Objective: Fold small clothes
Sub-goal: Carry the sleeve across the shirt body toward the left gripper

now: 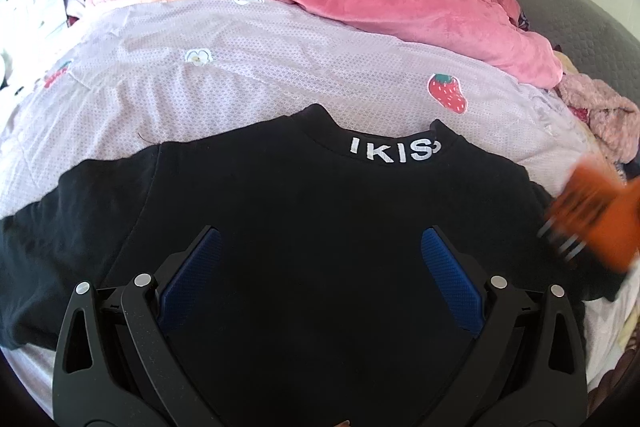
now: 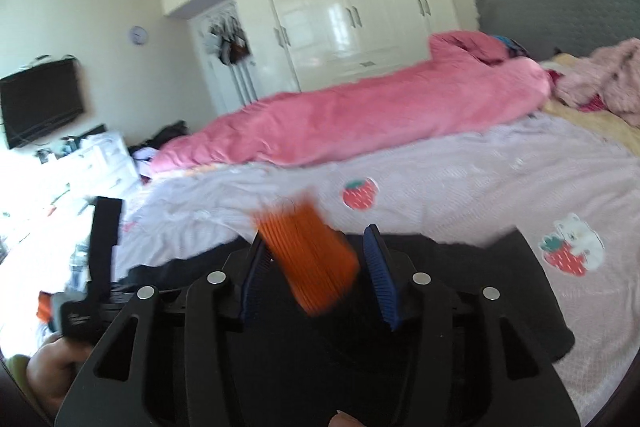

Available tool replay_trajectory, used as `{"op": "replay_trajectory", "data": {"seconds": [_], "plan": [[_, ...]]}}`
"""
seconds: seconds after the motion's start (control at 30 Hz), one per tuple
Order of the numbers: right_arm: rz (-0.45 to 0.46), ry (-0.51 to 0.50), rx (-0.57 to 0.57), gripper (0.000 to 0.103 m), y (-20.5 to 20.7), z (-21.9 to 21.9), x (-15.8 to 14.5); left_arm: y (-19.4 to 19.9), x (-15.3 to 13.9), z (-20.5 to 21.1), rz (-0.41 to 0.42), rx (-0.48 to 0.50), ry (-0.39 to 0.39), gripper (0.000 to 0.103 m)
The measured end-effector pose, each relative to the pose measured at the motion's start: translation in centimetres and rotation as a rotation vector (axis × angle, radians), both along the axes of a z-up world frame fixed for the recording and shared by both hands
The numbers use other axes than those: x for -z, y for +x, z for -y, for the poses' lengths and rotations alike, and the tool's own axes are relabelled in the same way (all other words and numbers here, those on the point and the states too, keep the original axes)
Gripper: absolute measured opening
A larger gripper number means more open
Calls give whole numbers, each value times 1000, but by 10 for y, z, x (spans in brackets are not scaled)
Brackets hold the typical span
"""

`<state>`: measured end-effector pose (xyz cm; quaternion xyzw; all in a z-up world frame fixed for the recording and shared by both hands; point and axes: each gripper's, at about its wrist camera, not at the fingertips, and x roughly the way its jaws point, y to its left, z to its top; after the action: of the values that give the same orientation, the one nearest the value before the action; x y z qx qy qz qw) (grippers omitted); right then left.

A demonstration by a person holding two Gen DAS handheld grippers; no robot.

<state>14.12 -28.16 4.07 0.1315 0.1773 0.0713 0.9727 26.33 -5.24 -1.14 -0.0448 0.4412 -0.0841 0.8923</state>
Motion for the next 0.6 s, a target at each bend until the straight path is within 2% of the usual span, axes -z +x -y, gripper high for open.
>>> {"op": "replay_trajectory", "data": {"seconds": [0.13,0.3,0.5,0.53,0.6], "plan": [[3,-15,11,49,-5,7,-4,-1,3,0,-33,21,-51,94],[-73,-33,73,51,4,25,1,-6,7,8,-84,78,-113,94],[-145,-31,165,58,7,48,12,-25,9,34,-131,202,-250,94],[-154,-25,184,58,7,53,13,-28,9,38,-139,212,-258,93],[-161,-13,206,58,6,60,15,-33,9,49,-148,229,-262,81]]}}
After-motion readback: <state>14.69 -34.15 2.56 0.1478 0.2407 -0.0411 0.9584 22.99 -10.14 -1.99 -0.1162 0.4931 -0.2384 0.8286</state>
